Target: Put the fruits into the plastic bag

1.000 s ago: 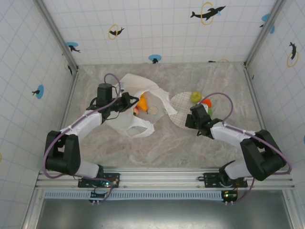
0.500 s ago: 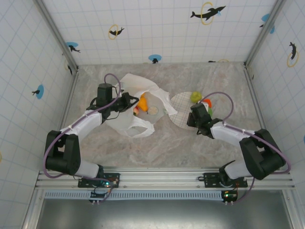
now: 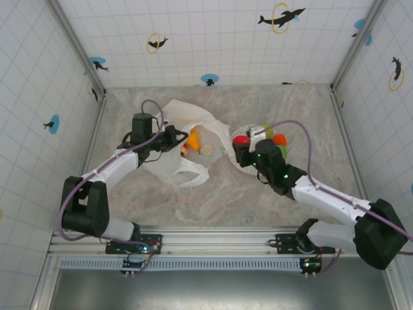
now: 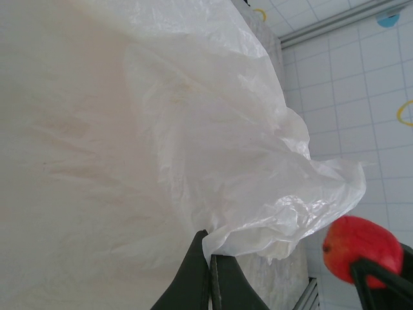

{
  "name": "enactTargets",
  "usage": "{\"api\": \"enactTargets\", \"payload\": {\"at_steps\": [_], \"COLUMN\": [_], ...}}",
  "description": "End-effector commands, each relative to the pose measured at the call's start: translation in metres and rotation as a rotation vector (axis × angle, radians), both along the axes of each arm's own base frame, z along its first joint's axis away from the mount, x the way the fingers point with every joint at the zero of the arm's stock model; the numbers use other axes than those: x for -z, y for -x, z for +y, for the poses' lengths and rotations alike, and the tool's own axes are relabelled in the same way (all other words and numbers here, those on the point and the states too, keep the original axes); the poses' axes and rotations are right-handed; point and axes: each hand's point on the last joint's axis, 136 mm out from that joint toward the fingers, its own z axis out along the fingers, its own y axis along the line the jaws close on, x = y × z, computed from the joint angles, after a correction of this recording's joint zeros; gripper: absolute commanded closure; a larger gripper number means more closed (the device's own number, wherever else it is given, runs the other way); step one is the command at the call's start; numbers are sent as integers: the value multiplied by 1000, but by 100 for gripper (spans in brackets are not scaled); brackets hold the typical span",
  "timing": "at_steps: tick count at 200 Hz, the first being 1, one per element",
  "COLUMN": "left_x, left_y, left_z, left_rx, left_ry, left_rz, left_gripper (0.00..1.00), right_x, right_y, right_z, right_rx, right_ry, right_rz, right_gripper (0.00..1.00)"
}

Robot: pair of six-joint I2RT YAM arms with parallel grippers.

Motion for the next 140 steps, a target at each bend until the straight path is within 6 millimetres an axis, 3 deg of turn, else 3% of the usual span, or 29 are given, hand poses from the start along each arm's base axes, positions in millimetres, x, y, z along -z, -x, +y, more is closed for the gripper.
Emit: {"api": "enactTargets", "payload": {"at_steps": [1, 24, 57, 89, 140], "left_x": [0, 0, -1, -2, -1], "left_y": [-1, -1, 0, 0, -1], "left_z": [0, 0, 0, 0, 0], "left_rx": [1, 1, 1, 1, 2], "left_ry": [8, 8, 9, 10, 10], "left_rz": [13, 14, 11, 9, 10], "left_gripper": [100, 100, 100, 100, 100], "right_x": [-50, -43, -9, 31, 78], "right_y": [9, 15, 10, -1, -21], "right_z": [51, 86, 119, 133, 142], "right_rx": [-180, -281, -338, -345, -317], "right_ry": [-12, 14, 101, 203, 250], "right_rz": [-169, -159, -108, -66, -50], "right_gripper": [44, 45, 45, 43, 43]}}
